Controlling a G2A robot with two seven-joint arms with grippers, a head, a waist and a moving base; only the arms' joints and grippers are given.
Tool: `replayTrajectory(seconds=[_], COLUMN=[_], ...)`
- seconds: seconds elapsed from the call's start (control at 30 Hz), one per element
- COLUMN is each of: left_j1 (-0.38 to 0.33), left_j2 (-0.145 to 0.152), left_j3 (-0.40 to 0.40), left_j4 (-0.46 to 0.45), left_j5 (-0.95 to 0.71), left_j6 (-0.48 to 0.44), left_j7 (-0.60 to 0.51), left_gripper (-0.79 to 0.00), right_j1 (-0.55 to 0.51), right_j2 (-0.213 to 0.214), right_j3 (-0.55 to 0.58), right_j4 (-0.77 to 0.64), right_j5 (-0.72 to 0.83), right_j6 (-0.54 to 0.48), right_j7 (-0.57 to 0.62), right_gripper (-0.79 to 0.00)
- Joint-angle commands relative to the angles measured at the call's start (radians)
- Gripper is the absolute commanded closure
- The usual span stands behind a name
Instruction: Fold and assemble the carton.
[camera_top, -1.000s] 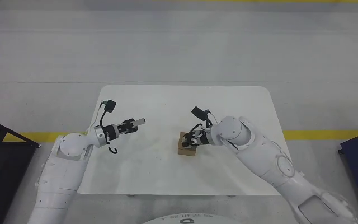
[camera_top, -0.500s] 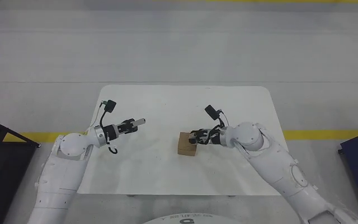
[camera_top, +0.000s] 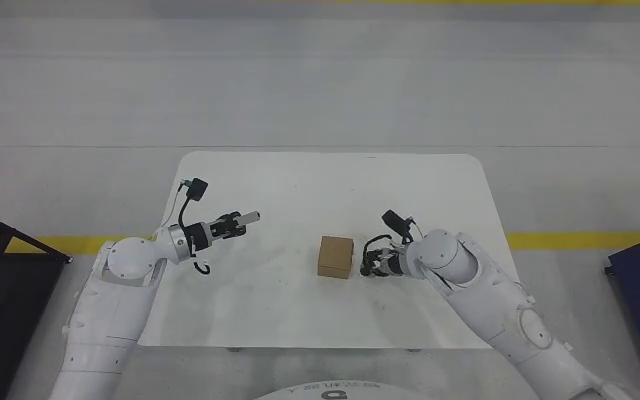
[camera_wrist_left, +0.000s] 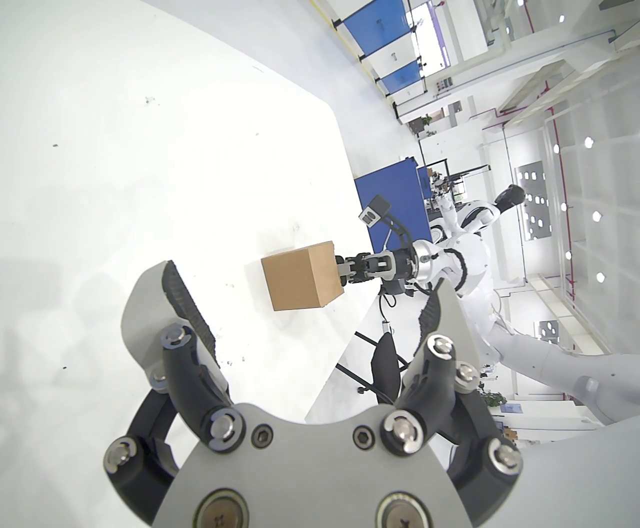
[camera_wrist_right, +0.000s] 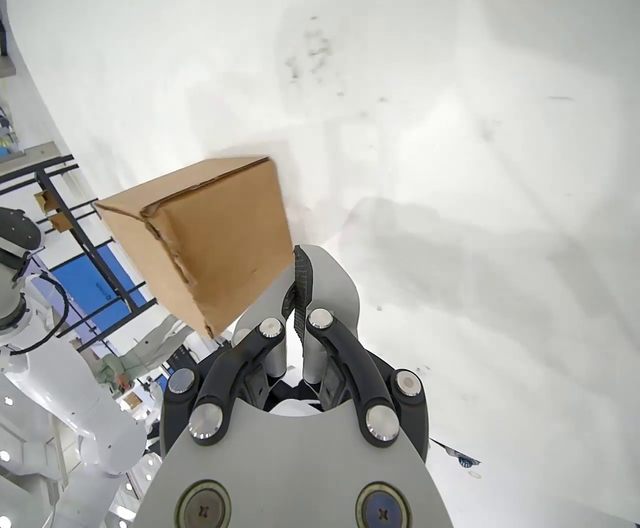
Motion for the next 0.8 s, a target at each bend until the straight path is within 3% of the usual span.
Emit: replayTrajectory(seconds=[0.0,0.27,0.4,0.57,0.77], left_j1=[0.000,0.000,0.004,0.033,0.004], left_j2=[0.000,0.000,0.000,0.006,0.004], left_j3=[0.000,0.000,0.001,0.030,0.145], left_j4=[0.000,0.000,-0.008,-0.090,-0.147], left_j5=[0.000,0.000,0.014,0.112,0.243], left_j6=[0.000,0.000,0.007,0.073,0.156], left_j7=[0.000,0.000,0.017,0.020,-0.059], left_gripper=[-0.785,-0.785,-0.785,-0.785,-0.785], right_j1=[0.030,-0.010,0.002,0.085,0.152], right_j2=[-0.010,0.000,0.003,-0.018,-0.046], right_j3=[-0.016,0.088,0.089,-0.017,-0.067], right_j4=[0.028,0.130,0.175,0.191,0.277], right_j5=[0.041,0.207,0.185,0.132,0.209], right_j6=[-0.052,-0.313,-0.277,-0.236,-0.349], right_j7=[-0.004,0.026,0.059,0.108,0.117], right_gripper=[0.000,0.000,0.000,0.000,0.000])
